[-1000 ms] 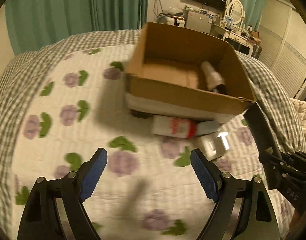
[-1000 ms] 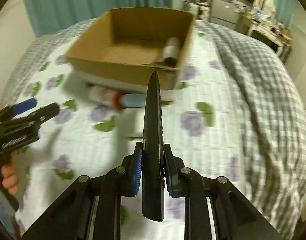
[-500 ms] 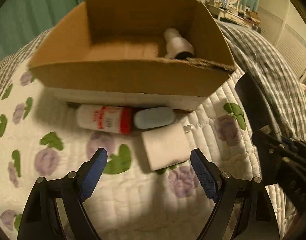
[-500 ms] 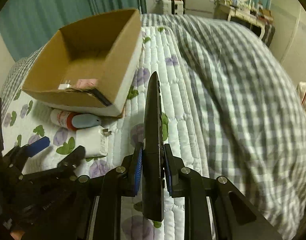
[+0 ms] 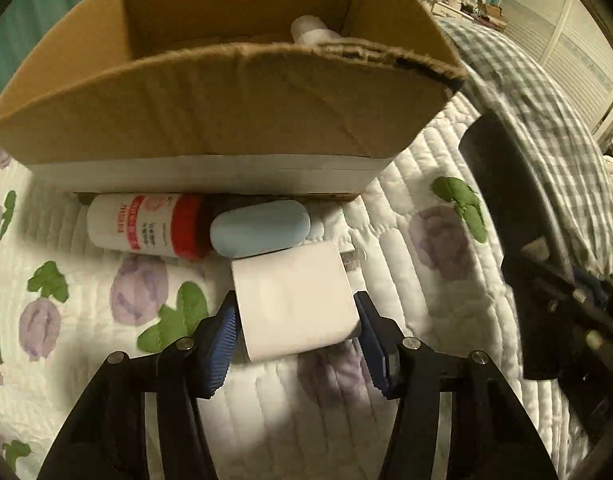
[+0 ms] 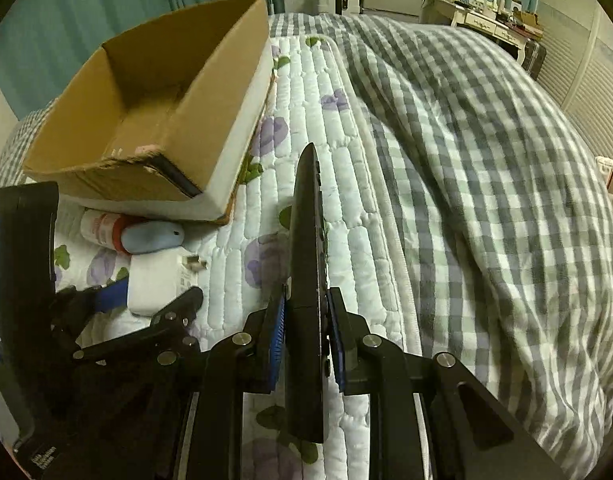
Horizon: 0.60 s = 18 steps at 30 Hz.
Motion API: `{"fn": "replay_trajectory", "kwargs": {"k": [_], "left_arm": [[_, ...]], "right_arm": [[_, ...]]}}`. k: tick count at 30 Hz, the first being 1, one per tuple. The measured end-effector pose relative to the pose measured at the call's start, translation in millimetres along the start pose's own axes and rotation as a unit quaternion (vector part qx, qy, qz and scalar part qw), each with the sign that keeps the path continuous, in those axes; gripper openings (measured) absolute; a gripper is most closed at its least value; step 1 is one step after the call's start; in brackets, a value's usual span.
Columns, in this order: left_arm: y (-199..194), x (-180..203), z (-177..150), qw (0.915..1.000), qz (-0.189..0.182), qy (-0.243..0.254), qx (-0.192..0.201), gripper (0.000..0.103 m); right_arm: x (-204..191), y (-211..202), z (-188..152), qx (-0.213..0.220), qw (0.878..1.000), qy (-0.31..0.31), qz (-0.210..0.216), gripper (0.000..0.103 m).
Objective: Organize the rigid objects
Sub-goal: 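Grasp the second white charger block with the left tool while the right tool holds the remote, then place the remote and charger block into the box and release both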
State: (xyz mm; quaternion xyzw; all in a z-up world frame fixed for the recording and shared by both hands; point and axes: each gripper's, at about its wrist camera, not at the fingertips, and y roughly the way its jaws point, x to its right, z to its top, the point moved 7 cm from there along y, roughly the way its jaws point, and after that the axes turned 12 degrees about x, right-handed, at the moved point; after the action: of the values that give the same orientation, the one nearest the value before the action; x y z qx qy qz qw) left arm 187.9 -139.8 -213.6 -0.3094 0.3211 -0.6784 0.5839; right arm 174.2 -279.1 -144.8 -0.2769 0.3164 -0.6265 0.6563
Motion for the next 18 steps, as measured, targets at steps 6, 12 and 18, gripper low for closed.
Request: {"fn": "replay_trajectory", "kwargs": {"k": [6, 12, 18], "left_arm": [[-44.4, -2.9, 3.8, 0.9994, -0.006, 0.0, 0.034, 0.053], [-79.1, -13.0, 11.0, 0.9979, -0.012, 0.008, 0.063, 0.052], [-120.4, -10.6, 49.3, 0.9935, -0.016, 0.014, 0.112, 0.053]], "right_arm": [[-5.7, -39.8, 12.1, 0.032, 0.999, -0.006, 0.004, 0.018], [-15.2, -73.0, 22.6, 0.054, 0.998, -0.014, 0.009, 0.019], [-26.1, -102.0, 42.8, 0.08, 0.996, -0.031, 0.017, 0.018]]}}
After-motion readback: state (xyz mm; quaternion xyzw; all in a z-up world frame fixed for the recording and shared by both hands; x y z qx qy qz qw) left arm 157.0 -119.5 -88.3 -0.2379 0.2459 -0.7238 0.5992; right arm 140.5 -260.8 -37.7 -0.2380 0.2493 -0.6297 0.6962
